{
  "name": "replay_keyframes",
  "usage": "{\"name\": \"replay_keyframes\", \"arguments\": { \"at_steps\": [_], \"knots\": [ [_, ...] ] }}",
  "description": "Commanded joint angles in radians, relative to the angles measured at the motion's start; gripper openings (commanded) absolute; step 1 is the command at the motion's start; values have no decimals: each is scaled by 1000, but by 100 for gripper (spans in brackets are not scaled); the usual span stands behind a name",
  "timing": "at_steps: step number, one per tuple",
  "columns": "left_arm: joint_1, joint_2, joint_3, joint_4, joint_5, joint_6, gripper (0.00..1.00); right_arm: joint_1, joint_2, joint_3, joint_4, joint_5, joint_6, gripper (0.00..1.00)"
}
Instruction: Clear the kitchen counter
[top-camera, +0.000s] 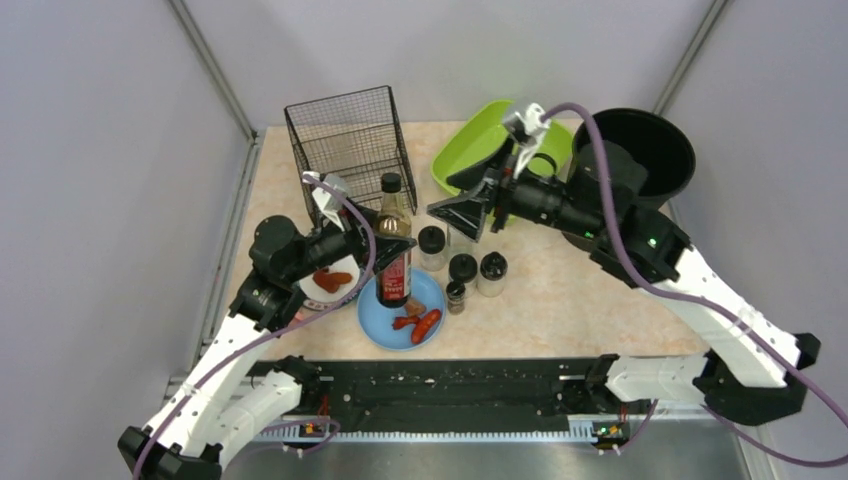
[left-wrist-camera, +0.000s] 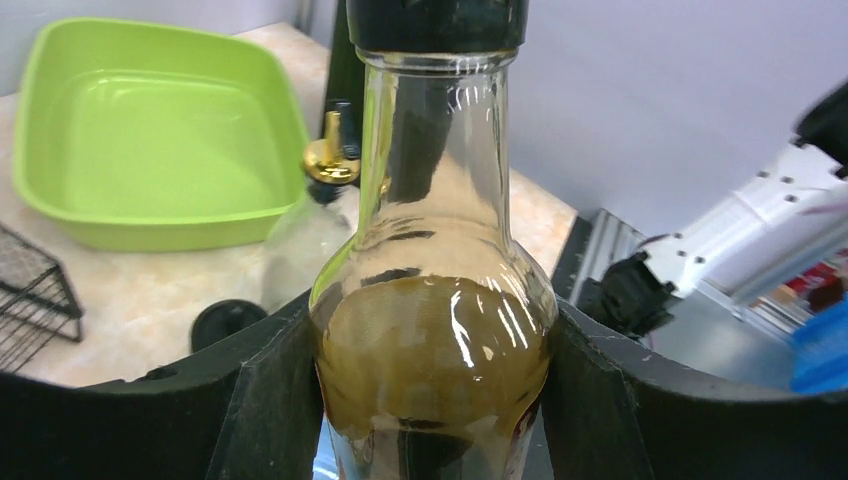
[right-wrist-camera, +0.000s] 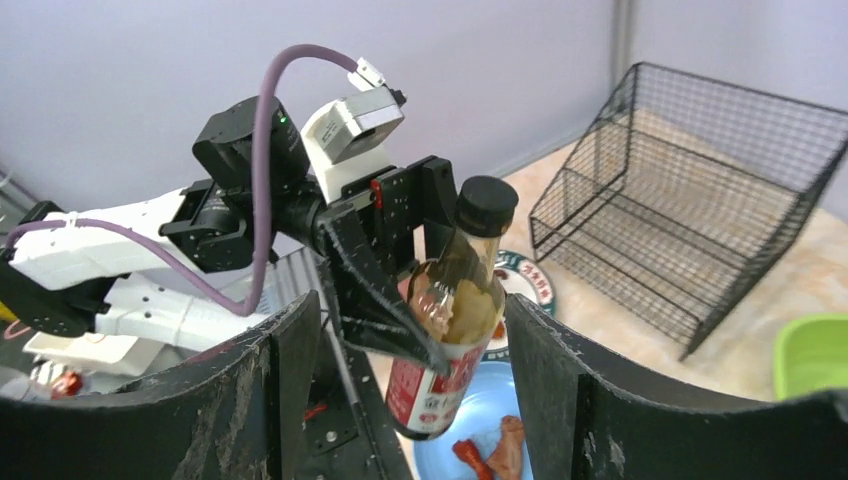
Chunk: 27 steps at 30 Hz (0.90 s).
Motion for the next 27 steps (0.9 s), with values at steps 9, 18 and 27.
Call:
{"name": "replay_keyframes", "arguments": {
  "at_steps": [9,18,27],
  "knots": [
    [3,180,248,54,-473,155,0,9,-240,-187,-21,263,-67,67],
    [2,347,351,204,-716,276,0,9,-396,-350,-28,365,-68,67],
    [4,586,514,317,-813,361,0,9,-474,-409,-72,393,-75,65]
  ]
}}
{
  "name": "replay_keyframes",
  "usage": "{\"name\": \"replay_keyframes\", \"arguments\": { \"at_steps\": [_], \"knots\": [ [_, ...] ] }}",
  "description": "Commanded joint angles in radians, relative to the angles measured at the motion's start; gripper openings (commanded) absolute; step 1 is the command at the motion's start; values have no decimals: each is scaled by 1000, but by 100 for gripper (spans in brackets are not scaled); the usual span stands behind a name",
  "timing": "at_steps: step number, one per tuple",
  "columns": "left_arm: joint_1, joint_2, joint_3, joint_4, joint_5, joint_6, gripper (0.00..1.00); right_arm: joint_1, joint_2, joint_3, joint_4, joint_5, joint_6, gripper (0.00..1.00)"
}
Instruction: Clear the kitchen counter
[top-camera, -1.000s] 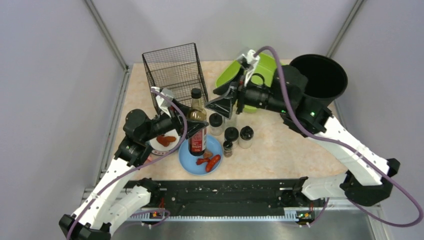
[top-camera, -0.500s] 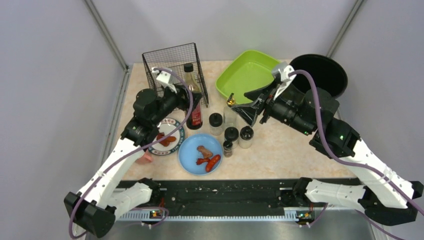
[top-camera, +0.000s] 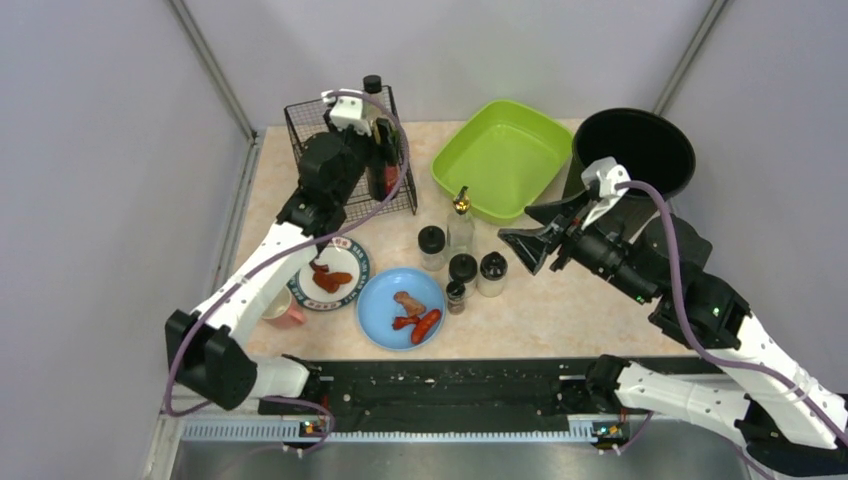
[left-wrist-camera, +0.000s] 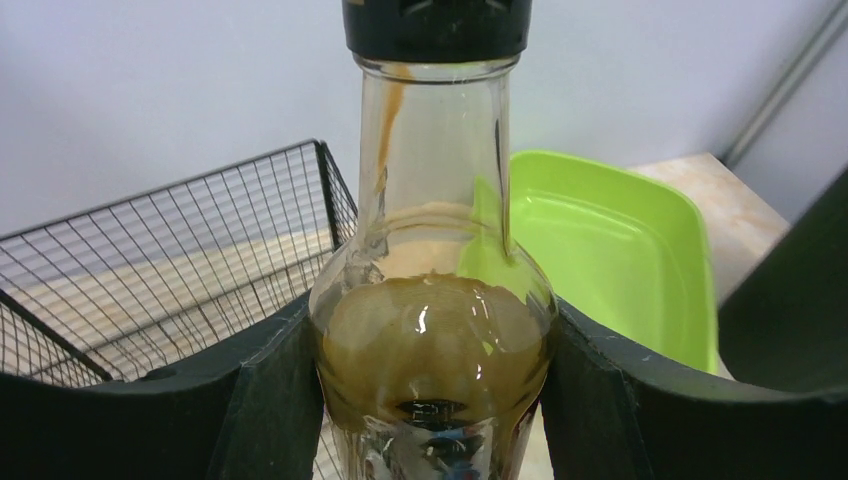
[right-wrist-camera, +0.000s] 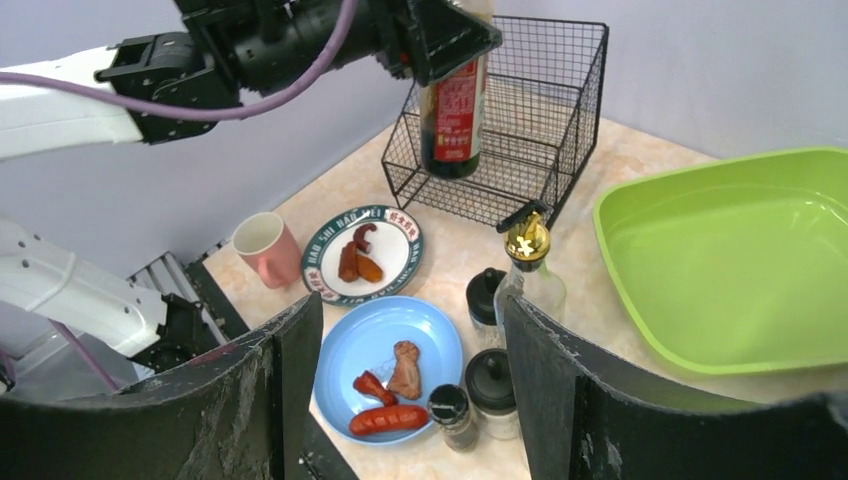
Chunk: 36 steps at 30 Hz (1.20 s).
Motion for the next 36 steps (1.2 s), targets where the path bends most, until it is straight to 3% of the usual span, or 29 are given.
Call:
{"name": "replay_keyframes", "arguments": {
  "at_steps": [1,15,28,36],
  "knots": [
    [2,85,149,252,-79,51,0,9,-39,-16,-16,36,-18,65],
    [23,390,426,452,-319,225,0,9,-144,-107,-31,50,-48,64],
    [30,648,687,599,-400,455,0,9,-168,-171,-15,28,-59,64],
    [80,746,746,648,-435,390,0,9,-174,-185,-17,37,-68,64]
  ]
}}
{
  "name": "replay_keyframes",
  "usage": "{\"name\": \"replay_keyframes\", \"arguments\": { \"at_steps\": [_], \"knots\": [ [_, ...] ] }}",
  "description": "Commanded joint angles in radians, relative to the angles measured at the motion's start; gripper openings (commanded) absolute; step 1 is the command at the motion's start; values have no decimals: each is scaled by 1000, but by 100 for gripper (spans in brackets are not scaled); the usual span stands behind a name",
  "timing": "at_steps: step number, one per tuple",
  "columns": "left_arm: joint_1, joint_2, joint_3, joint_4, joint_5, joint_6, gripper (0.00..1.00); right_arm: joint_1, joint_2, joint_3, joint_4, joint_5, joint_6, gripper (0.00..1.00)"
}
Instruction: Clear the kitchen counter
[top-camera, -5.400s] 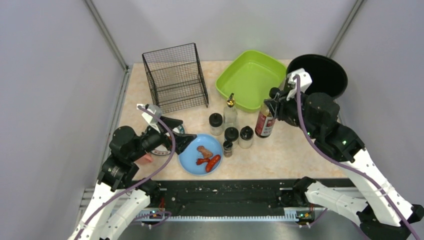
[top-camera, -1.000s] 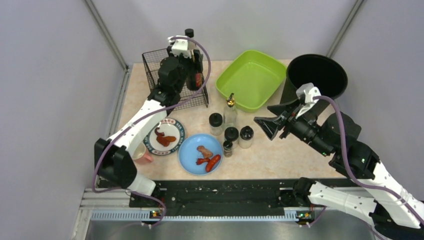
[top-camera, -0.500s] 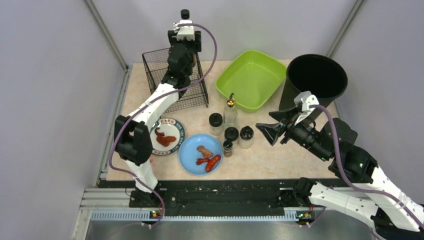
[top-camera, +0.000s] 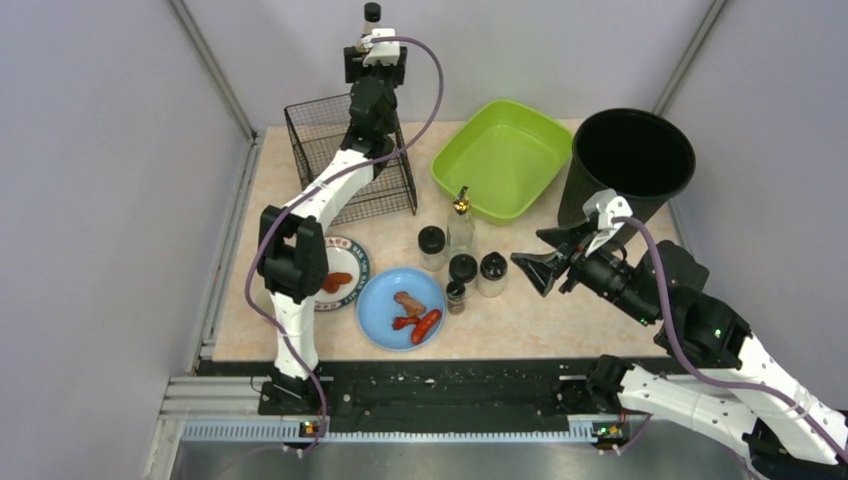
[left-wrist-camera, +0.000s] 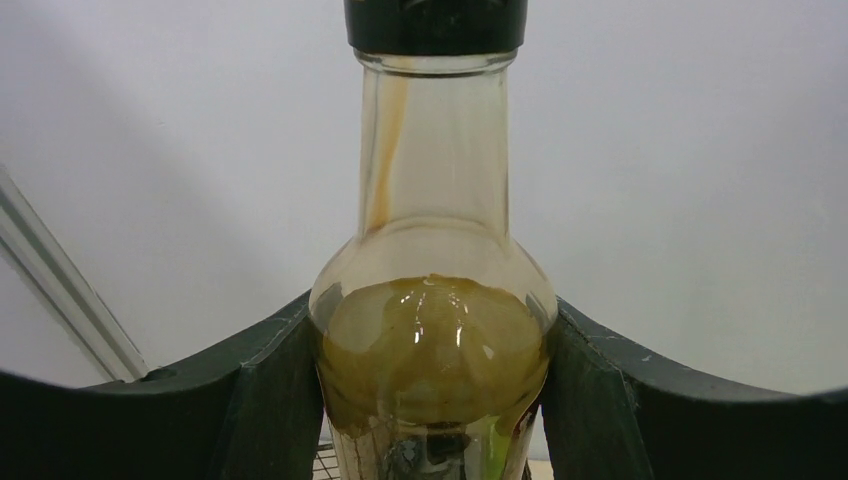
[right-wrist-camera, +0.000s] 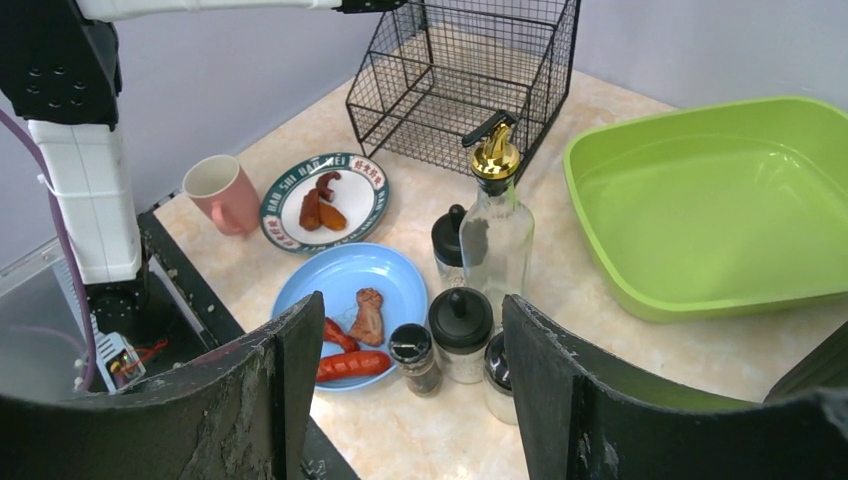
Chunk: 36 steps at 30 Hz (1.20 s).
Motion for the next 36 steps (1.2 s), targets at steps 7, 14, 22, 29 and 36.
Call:
{"name": "replay_keyframes", "arguments": {
  "at_steps": [7,14,22,29,36],
  "knots": [
    [108,31,40,195,-58,-191,0,9,11,-10,32,6,-32,64],
    [120,34,-52,250,-60,-246,0,9,26,-36,54,10,-37,65],
    [108,4,-174,305,-79,-262,0,9,31,-50,63,3,-36,65],
    [74,-7,-252,371,-109,-199,0,9,12,-66,63,-6,-26,64],
    [16,31,-253,460,-164,-82,0,10,-23,-85,60,0,-24,64]
  ]
}}
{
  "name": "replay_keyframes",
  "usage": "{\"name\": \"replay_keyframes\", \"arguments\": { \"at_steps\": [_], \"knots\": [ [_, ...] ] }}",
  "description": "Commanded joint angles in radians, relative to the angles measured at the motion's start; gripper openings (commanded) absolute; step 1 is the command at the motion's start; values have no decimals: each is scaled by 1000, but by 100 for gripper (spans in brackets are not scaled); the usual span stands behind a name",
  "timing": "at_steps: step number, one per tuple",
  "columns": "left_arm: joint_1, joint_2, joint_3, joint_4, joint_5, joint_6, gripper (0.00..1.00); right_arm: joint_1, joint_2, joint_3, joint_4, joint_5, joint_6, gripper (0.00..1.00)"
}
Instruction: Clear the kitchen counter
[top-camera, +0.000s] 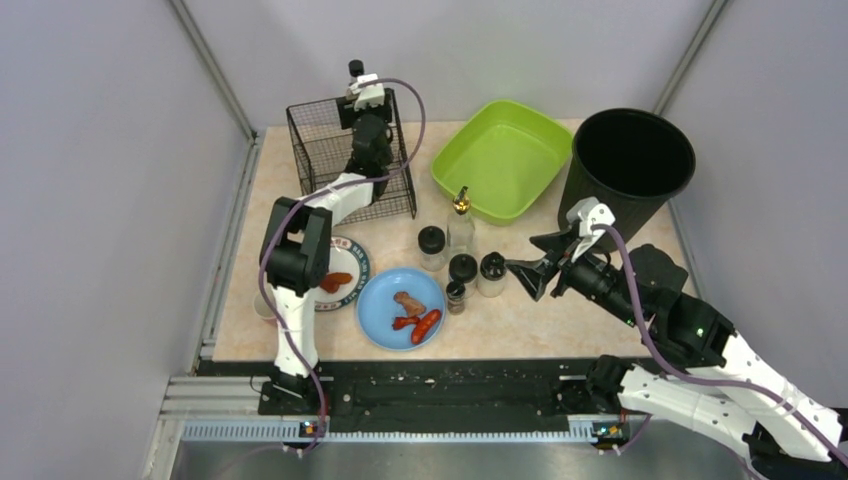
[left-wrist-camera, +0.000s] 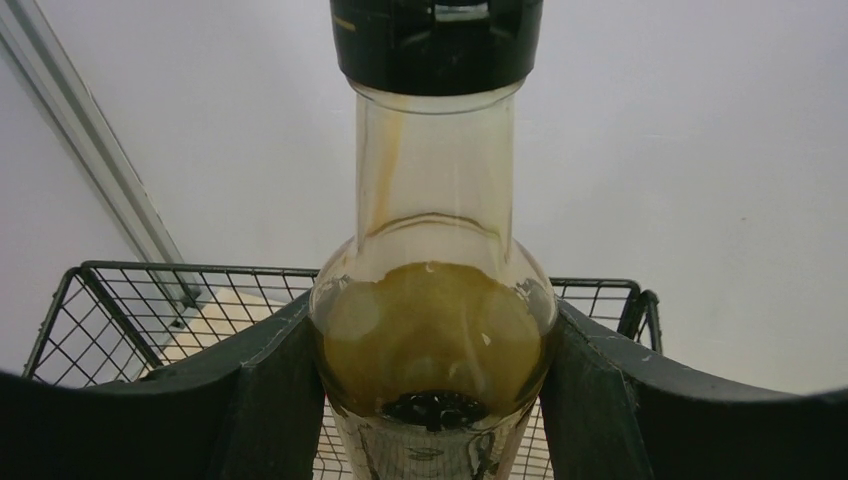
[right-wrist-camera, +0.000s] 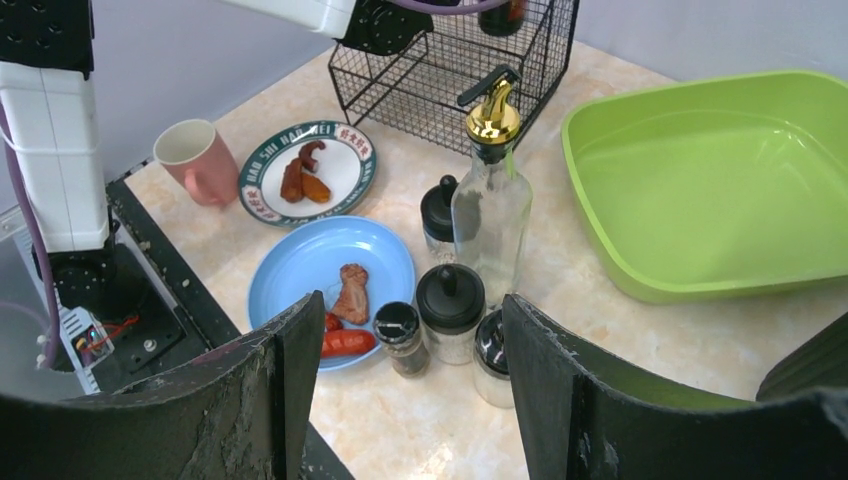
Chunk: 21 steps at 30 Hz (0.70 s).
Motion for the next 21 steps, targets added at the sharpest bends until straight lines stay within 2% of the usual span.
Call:
{"name": "replay_keyframes", "arguments": {
  "at_steps": [1,13,21],
  "knots": [
    [-48,-31,35,239,-40,75,0,9,-29,-7,27,4,4,64],
    [-67,38,80,192,-91,45,0,10,-64,-13,3,15,0,65],
    [-67,51,58,203,-114,61,5,10,-62,-16,4,17,-1,66]
  ]
}}
